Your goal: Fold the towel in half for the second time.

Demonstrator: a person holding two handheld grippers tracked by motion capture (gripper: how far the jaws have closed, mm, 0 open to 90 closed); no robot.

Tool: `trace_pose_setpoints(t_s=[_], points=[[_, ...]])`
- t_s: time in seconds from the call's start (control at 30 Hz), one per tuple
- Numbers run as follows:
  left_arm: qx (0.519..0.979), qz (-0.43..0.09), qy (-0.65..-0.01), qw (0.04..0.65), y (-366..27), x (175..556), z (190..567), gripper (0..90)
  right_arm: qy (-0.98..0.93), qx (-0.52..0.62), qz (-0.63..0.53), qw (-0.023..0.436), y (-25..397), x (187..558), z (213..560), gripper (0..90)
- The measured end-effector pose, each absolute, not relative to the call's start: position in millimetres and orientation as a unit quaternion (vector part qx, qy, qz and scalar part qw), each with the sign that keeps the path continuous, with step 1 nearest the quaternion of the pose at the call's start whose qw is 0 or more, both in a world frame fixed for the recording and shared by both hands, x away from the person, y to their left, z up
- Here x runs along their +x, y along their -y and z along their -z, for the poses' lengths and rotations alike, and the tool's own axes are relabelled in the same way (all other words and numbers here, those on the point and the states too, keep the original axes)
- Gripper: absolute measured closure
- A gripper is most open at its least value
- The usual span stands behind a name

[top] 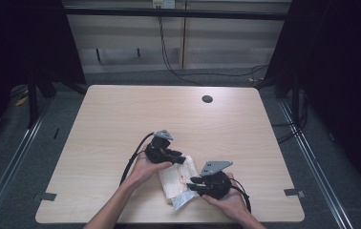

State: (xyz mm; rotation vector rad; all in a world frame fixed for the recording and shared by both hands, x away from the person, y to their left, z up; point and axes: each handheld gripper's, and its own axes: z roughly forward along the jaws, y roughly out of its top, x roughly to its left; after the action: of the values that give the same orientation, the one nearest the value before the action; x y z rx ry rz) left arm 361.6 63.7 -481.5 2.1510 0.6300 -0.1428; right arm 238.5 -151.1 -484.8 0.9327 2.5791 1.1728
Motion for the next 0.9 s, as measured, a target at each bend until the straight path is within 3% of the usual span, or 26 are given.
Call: trace_pose_setpoints(t_s=[0.27,0.63,0.9], points=[[0.86,0.036,-0.254,0.442,-77,359,464,49.3,-0.852,0.333,-0.395,0.087,168,242,482,61.7],[0.863,0.016,-0.259,0.434,-100,354,462,43.8,-0.823,0.37,-0.42,0.1,195,252,472,50.2],[0.861,0.001,-0.254,0.441,-112,340,451,38.6,-0.796,0.389,-0.445,0.127,212,255,459,47.9]])
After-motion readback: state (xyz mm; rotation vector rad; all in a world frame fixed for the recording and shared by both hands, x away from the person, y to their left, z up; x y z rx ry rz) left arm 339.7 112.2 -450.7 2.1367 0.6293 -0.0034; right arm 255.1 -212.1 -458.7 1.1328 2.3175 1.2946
